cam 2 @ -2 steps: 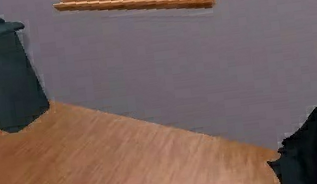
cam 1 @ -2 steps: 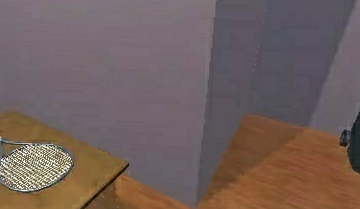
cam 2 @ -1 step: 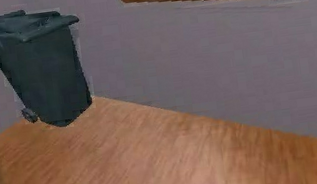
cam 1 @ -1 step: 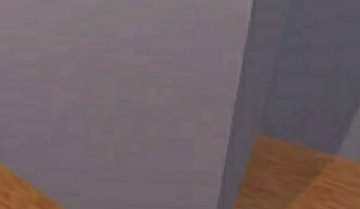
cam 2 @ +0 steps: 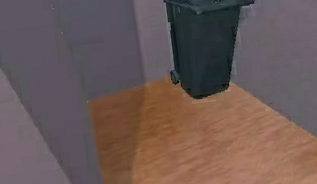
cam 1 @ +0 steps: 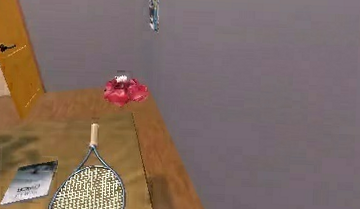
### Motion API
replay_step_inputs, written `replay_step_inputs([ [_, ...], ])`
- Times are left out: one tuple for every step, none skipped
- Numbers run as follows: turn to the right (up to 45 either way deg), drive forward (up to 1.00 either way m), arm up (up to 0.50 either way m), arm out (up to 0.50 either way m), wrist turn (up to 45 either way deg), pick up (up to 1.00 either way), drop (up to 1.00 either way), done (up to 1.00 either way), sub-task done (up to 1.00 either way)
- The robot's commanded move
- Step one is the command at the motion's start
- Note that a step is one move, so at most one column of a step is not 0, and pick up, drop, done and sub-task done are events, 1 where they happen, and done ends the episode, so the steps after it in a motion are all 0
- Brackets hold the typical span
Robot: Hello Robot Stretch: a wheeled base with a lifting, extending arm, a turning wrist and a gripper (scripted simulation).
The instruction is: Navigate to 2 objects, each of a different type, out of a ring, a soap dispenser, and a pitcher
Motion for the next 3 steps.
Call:
replay_step_inputs([
  [-45.0, 0.0, 0.0, 0.0, 0.0, 0.0, 0.0, 0.0, 0.0],
  [-18.0, 0.0, 0.0, 0.0, 0.0, 0.0, 0.0, 0.0, 0.0],
  [0.0, 0.0, 0.0, 0.0, 0.0, 0.0, 0.0, 0.0, 1.0],
])
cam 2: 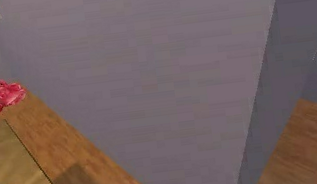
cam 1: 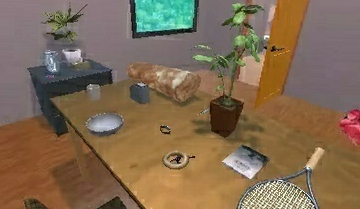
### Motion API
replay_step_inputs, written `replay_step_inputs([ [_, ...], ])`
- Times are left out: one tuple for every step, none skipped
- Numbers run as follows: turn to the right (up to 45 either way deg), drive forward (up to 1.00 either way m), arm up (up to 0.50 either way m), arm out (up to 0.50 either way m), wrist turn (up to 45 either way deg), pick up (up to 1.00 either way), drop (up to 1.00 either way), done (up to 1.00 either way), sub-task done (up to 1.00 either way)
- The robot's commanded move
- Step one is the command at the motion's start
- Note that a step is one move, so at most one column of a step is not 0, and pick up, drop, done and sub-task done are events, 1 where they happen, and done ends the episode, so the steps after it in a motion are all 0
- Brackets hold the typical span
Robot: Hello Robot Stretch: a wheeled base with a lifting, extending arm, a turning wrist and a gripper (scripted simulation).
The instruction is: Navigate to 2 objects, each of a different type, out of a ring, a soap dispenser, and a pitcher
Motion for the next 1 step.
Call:
replay_step_inputs([
  [-45.0, 0.0, 0.0, 0.0, 0.0, 0.0, 0.0, 0.0, 0.0],
])
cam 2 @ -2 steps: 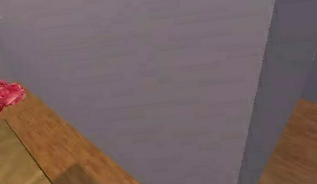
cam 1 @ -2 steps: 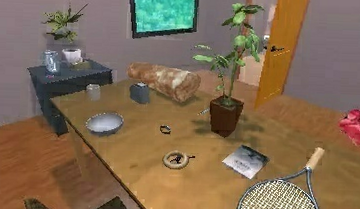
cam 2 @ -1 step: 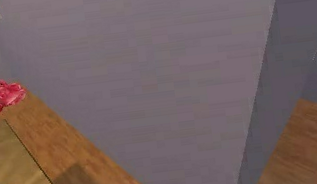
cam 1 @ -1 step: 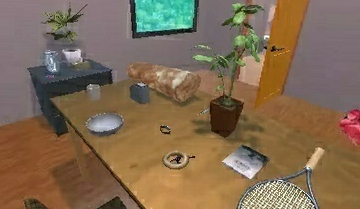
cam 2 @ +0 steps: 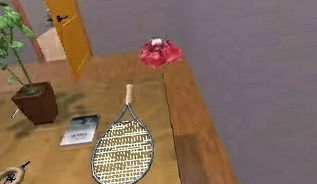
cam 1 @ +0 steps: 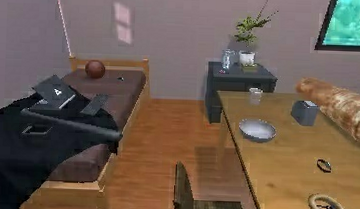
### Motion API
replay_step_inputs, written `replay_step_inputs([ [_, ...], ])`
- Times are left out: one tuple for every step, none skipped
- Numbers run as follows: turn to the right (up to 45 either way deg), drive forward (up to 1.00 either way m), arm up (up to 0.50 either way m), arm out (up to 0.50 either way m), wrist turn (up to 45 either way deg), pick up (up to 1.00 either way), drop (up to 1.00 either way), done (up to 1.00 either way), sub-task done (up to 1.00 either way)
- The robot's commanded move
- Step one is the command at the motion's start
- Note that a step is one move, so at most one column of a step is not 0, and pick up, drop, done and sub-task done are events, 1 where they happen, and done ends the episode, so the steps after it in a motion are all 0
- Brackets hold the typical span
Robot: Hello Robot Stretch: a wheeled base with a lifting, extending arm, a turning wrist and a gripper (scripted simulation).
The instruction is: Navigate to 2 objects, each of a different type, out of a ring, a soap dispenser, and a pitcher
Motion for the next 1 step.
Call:
replay_step_inputs([
  [-45.0, 0.0, 0.0, 0.0, 0.0, 0.0, 0.0, 0.0, 0.0],
])
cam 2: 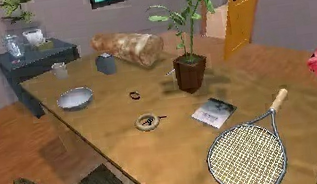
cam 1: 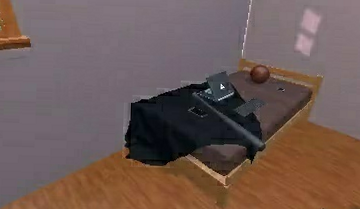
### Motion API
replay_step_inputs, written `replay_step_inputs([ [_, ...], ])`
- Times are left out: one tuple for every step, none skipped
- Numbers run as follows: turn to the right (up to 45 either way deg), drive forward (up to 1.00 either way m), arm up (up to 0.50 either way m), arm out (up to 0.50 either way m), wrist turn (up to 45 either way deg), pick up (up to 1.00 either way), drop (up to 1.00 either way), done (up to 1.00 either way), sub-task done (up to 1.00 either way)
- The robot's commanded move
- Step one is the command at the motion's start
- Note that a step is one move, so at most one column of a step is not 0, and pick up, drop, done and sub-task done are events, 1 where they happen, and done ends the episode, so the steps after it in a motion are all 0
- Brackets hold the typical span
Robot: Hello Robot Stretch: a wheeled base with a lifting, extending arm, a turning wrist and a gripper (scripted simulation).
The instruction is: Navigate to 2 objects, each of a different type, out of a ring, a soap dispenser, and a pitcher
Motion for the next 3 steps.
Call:
replay_step_inputs([
  [-42.0, 0.0, 0.0, 0.0, 0.0, 0.0, 0.0, 0.0, 0.0],
  [0.0, 0.05, 0.0, 0.0, 0.0, 0.0, 0.0, 0.0, 0.0],
  [45.0, 0.0, 0.0, 0.0, 0.0, 0.0, 0.0, 0.0, 0.0],
])
